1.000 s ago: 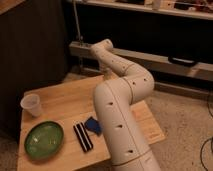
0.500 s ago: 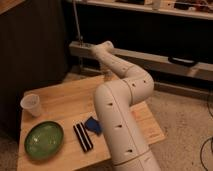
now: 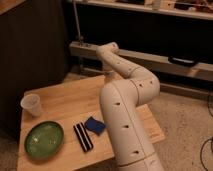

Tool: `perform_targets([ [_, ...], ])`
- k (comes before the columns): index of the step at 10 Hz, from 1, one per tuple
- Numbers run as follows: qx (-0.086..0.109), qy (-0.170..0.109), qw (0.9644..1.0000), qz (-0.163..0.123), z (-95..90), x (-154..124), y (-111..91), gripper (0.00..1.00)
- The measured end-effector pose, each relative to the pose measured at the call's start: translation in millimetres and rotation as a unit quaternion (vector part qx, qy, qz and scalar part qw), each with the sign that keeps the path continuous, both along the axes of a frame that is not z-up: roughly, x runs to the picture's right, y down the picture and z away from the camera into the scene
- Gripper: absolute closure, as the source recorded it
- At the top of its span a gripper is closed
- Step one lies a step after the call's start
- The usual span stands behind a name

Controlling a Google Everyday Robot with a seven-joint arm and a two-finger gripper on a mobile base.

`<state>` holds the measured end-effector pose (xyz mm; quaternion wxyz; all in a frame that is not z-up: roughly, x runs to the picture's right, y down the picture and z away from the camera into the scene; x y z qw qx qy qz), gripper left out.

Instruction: Stand the bottle upright

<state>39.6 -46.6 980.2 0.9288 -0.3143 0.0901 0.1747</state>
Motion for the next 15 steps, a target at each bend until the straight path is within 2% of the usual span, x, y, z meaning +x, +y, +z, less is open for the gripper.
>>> perform_targets([
  [4,0.002,-0.008,0.9998,0.017,-2.5,0.2,1.6,0.35],
  [8,0.011,-0.021,0.9978,0.062,-5.0,6.3,2.1,0.35],
  [15,0.014,-0.035,0.9958,0.083,-13.6,12.6,3.6,0.35],
])
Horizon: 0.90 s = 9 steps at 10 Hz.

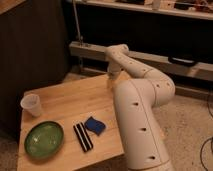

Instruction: Stand the bottle upright

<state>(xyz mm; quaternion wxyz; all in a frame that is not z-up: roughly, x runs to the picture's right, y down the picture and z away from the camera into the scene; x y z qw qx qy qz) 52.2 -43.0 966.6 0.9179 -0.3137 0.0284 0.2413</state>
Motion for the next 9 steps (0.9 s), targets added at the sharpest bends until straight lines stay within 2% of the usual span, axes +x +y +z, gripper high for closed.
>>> perform_targets([
  [4,0.002,-0.007,0.9999,0.011,-3.4,5.7,4.0,0.35],
  [6,0.011,-0.017,0.9995,0.025,-7.5,7.5,3.2,0.35],
  [9,0.015,-0.028,0.9991,0.027,-11.0,3.2,2.7,0.35],
])
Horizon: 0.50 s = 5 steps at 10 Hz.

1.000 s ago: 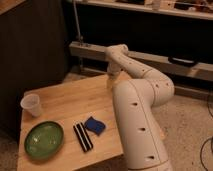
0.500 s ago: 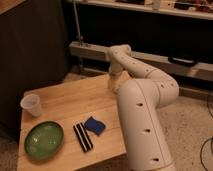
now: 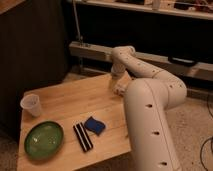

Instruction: Stand the bottle upright

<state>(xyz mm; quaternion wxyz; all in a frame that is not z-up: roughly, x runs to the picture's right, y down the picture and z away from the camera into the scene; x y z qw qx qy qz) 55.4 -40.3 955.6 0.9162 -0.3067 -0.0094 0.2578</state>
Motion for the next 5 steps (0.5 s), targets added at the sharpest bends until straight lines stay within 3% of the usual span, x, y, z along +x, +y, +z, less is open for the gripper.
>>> perform_targets([
  [3,0.0,-0.004,1.0,0.002,-1.3,-0.2,3.3,0.35],
  [5,0.011,-0.012,0.9998,0.01,-2.9,-0.1,1.6,0.35],
])
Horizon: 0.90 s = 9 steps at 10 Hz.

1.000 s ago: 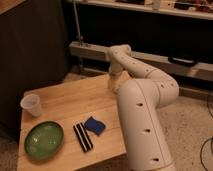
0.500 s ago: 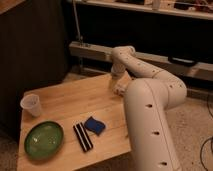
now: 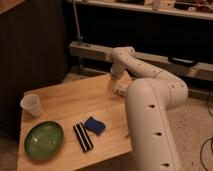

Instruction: Stand the bottle upright

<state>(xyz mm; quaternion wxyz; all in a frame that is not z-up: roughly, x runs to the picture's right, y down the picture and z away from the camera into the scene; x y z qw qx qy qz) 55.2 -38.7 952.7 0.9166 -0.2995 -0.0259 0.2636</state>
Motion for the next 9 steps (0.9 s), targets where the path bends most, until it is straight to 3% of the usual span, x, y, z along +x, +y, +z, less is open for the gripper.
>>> perform_targets([
  [2,0.014,-0.009,0.9998,0.005,-0.7,0.9,-2.2,0.35],
  [5,0.02,-0.016,0.9997,0.004,9.3,-5.9,-4.0,0.35],
  [9,0.007,0.0,0.9999,-0.013,33.3,-9.8,0.8,0.35],
])
